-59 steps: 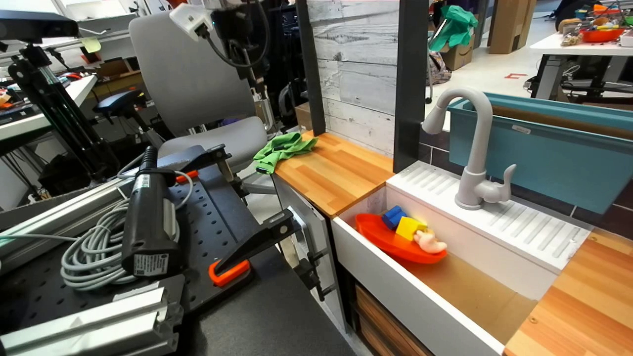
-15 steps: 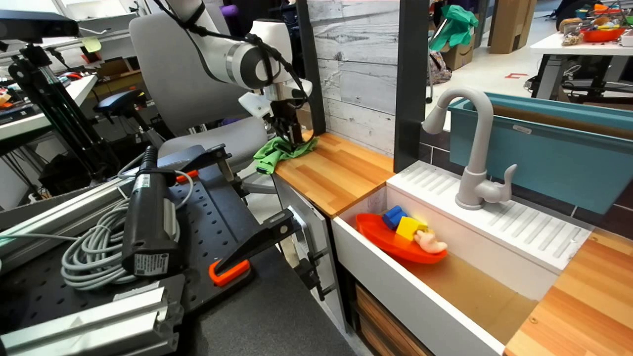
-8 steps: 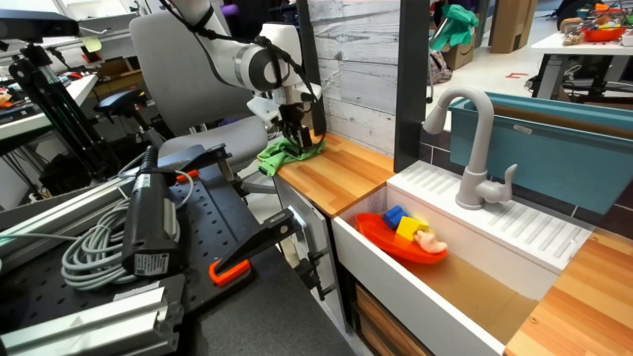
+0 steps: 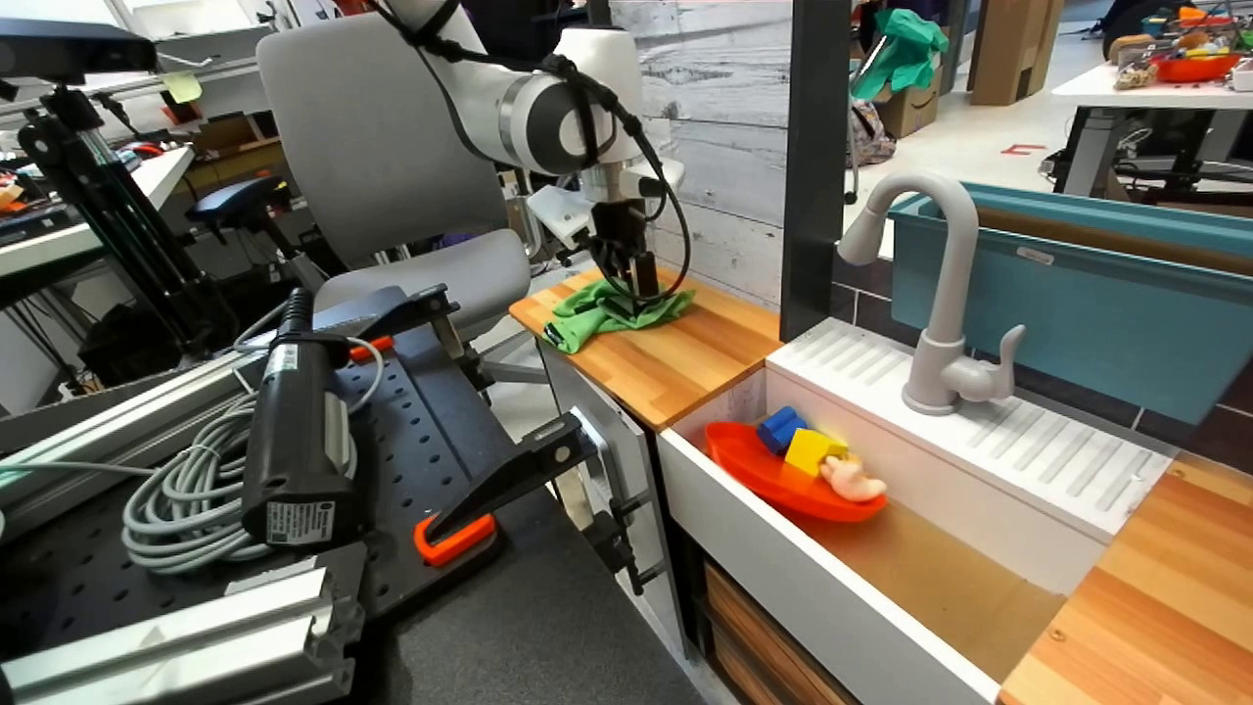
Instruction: Move the green cloth
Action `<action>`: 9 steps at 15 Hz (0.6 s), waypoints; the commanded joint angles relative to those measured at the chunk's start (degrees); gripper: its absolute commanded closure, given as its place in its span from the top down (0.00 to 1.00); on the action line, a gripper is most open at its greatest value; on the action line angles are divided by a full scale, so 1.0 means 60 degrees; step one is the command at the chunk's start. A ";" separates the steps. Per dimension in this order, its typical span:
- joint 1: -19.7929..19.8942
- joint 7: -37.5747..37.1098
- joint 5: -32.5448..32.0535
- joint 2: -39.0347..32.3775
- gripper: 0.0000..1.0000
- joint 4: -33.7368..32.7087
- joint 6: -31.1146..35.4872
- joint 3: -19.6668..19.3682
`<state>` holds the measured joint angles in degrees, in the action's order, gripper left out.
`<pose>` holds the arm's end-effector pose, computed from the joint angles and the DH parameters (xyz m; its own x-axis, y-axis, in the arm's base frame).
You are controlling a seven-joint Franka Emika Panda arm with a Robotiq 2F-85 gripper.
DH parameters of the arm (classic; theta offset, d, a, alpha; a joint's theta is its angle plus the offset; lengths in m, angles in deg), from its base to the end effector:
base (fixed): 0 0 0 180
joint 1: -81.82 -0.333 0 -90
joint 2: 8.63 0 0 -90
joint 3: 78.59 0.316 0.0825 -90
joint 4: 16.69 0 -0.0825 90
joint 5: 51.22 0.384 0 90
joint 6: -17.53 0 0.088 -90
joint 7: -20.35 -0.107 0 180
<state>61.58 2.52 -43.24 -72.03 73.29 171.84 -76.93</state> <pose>0.6098 0.2385 -0.0112 0.9974 -0.0694 -0.0181 -0.0707 -0.9937 -0.0865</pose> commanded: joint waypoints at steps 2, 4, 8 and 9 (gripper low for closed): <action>0.0782 -0.0007 0.0099 0.0418 1.00 0.0985 0.0349 -0.0028; 0.1080 -0.0009 0.0148 0.0475 1.00 0.1366 0.0523 -0.0074; 0.1426 0.0014 0.0203 0.0923 1.00 0.2382 0.1234 -0.0105; 0.1453 0.0002 0.0224 0.1180 1.00 0.2749 0.1395 -0.0086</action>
<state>69.65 2.52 -42.82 -69.31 82.73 177.17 -77.35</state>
